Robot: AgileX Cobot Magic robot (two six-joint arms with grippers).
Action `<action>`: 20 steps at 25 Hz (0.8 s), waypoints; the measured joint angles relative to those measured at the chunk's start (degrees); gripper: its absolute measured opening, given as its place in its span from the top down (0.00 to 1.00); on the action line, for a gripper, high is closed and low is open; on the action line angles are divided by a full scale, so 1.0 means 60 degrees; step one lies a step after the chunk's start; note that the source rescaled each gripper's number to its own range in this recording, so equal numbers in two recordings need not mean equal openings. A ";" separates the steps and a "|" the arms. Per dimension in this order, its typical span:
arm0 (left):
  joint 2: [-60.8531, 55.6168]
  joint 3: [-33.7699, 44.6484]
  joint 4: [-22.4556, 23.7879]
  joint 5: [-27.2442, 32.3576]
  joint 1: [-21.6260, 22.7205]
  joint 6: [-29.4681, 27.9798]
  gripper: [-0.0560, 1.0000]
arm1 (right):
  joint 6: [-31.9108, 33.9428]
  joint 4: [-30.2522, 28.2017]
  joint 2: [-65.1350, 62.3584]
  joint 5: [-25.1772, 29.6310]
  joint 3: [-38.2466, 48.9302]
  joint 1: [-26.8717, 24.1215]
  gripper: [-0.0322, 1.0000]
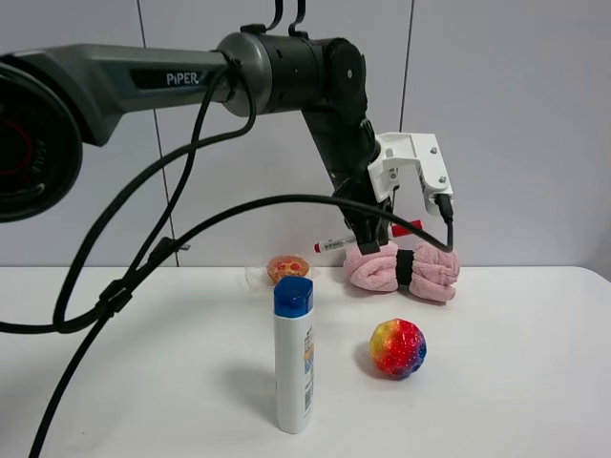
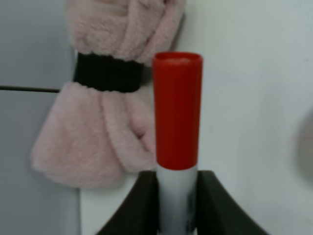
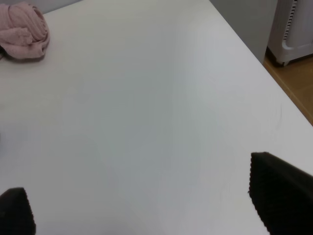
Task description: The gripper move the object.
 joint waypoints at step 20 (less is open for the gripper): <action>0.1514 0.0000 0.0208 -0.1159 0.0033 -0.0141 0.95 | 0.0000 0.0000 0.0000 0.0000 0.0000 0.0000 0.00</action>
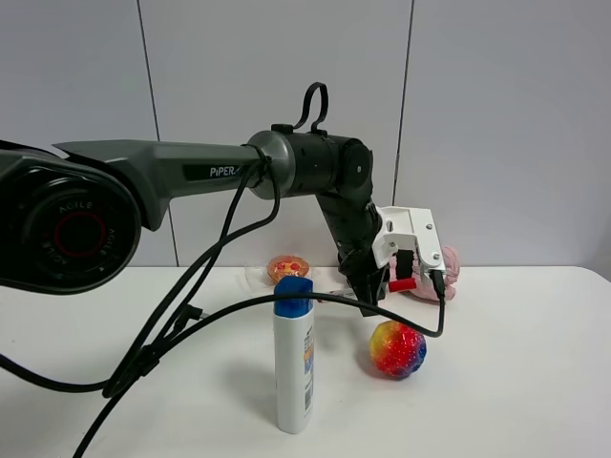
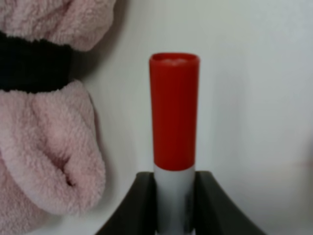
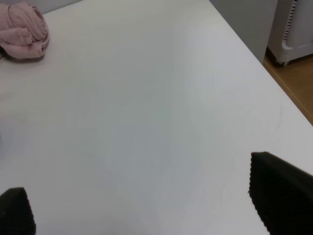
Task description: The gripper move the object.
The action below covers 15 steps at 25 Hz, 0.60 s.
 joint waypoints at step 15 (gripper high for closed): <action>0.0365 0.0000 -0.0515 -0.0629 0.0058 0.0217 0.95 | 0.0000 0.0000 0.0000 0.0000 0.0000 0.0000 0.00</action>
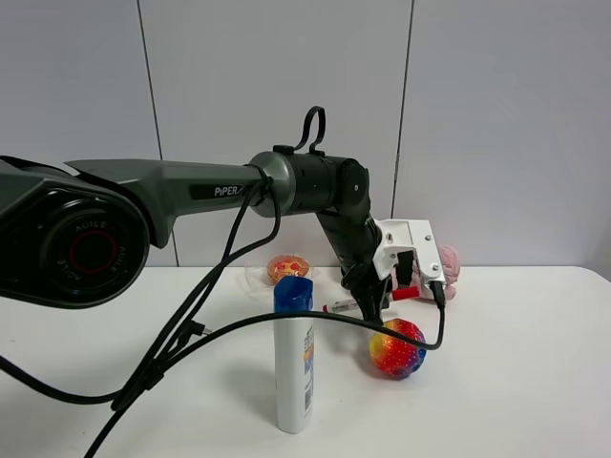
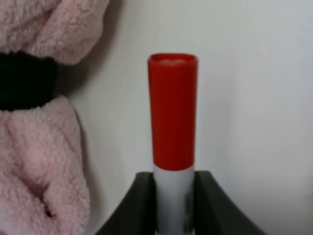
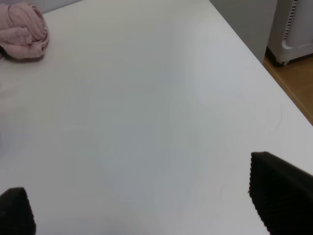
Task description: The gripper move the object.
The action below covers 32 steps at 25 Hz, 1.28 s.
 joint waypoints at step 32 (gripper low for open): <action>-0.4367 0.0000 0.3766 0.4073 -0.0105 -0.5761 0.18 | 0.0000 0.0000 0.0000 0.0000 0.0000 0.0000 0.00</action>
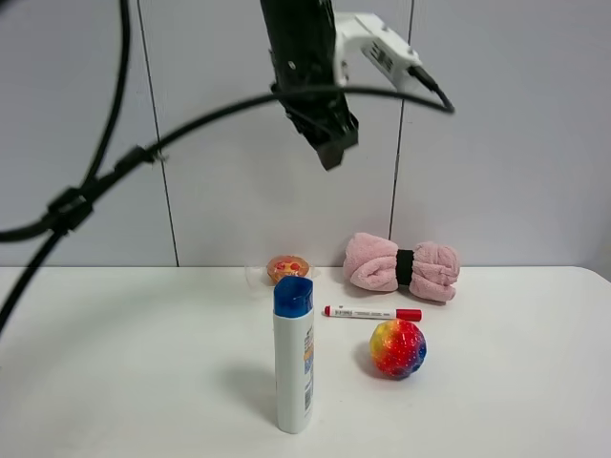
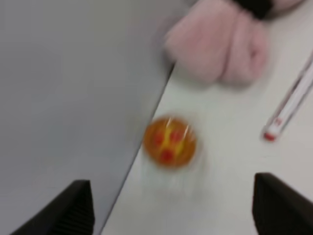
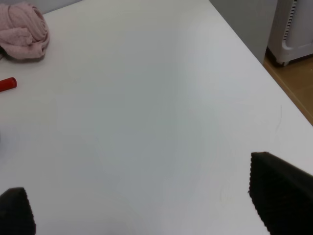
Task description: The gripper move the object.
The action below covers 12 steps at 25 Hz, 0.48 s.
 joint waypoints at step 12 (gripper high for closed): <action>-0.3866 0.0884 -0.0655 0.0308 0.1816 -0.2883 0.14 | 0.0000 0.0000 0.0000 0.0000 0.0000 0.0000 0.00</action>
